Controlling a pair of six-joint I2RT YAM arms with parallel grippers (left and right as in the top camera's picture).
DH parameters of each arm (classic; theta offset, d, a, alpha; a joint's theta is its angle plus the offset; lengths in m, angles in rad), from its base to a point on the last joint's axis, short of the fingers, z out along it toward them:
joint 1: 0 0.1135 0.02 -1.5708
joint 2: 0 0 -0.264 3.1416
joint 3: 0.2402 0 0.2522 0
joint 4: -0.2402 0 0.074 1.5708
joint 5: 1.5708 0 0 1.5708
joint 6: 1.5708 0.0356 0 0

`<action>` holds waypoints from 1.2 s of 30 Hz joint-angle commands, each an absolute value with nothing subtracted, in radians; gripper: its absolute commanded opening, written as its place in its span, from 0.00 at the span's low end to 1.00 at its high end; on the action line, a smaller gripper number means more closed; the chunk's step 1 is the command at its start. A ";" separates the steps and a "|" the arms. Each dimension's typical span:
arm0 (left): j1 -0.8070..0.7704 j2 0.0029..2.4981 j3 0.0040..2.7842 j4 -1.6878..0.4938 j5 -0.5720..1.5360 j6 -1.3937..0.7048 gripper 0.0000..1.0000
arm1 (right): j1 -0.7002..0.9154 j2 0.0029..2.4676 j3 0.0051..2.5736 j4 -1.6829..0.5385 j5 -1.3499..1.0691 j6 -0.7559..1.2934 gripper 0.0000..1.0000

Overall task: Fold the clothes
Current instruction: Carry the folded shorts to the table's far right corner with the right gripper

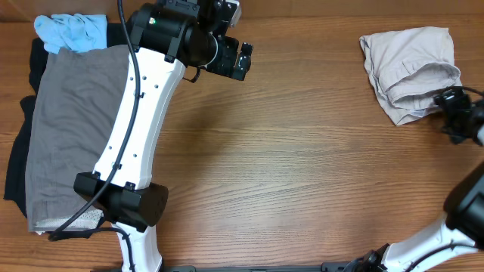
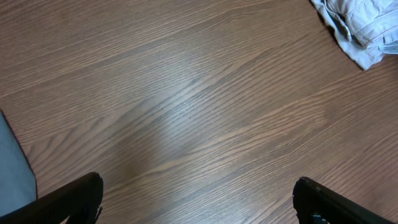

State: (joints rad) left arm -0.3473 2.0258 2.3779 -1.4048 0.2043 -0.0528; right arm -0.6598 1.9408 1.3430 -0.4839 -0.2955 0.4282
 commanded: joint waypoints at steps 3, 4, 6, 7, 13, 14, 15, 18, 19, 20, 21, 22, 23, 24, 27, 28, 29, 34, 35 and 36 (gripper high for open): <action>-0.354 2.035 2.391 -1.401 0.202 -0.067 1.00 | -0.641 1.766 1.397 -0.492 -0.341 0.336 0.88; -0.354 2.035 2.391 -1.399 0.202 -0.067 1.00 | -0.630 1.765 1.397 -0.487 -0.340 0.336 0.88; -0.354 2.035 2.391 -1.383 0.202 -0.067 1.00 | -0.584 1.780 1.396 -0.472 -0.318 0.337 0.85; -0.354 2.035 2.391 -1.377 0.202 -0.067 1.00 | -0.568 1.790 1.396 -0.463 -0.303 0.337 0.83; -0.354 2.035 2.391 -1.349 0.202 -0.067 1.00 | -0.468 1.861 1.396 -0.355 -0.154 0.362 0.77; -0.354 2.035 2.391 -1.348 0.201 -0.066 1.00 | -0.461 1.872 1.396 -0.339 -0.135 0.373 0.77; -0.354 2.035 2.391 -1.348 0.199 -0.066 1.00 | -0.455 1.880 1.396 -0.321 -0.126 0.375 0.77; -0.354 2.035 2.391 -1.351 0.199 -0.058 1.00 | -0.451 1.916 1.396 -0.253 -0.128 0.394 0.77; -0.354 2.035 2.391 -1.352 0.199 -0.055 1.00 | -0.451 1.930 1.396 -0.231 -0.129 0.398 0.77; -0.354 2.035 2.391 -1.354 0.198 -0.055 1.00 | -0.451 1.942 1.396 -0.215 -0.129 0.401 0.77; -0.354 2.035 2.391 -1.355 0.199 -0.055 1.00 | -0.451 1.956 1.396 -0.198 -0.129 0.403 0.77; -0.354 2.035 2.391 -1.357 0.198 -0.054 1.00 | -0.451 1.972 1.396 -0.181 -0.128 0.416 0.77; -0.354 2.035 2.391 -1.358 0.198 -0.054 1.00 | -0.451 1.988 1.396 -0.161 -0.132 0.424 0.77; -0.354 2.035 2.391 -1.360 0.199 -0.052 1.00 | -0.451 2.001 1.396 -0.142 -0.137 0.430 0.77; -0.354 2.035 2.391 -1.362 0.198 -0.051 1.00 | -0.451 2.050 1.396 -0.072 -0.143 0.483 0.77; -0.354 2.035 2.391 -1.362 0.198 -0.051 1.00 | -0.451 2.062 1.396 -0.052 -0.151 0.496 0.75; -0.354 2.035 2.391 -1.362 0.198 -0.051 1.00 | -0.451 2.072 1.396 -0.041 -0.159 0.506 0.73; -0.354 2.035 2.391 -1.362 0.178 -0.052 1.00 | -0.454 2.070 1.396 -0.051 -0.160 0.556 0.04; -0.354 2.035 2.391 -1.362 0.173 -0.052 1.00 | -0.458 2.065 1.396 -0.063 -0.160 0.556 0.04; -0.354 2.035 2.391 -1.362 0.172 -0.051 1.00 | -0.465 2.057 1.396 -0.082 -0.160 0.556 0.04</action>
State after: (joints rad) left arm -0.3473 2.0258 2.3779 -1.3617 0.1967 -0.0525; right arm -0.4503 2.0785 1.3891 -0.0628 -0.1585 0.5240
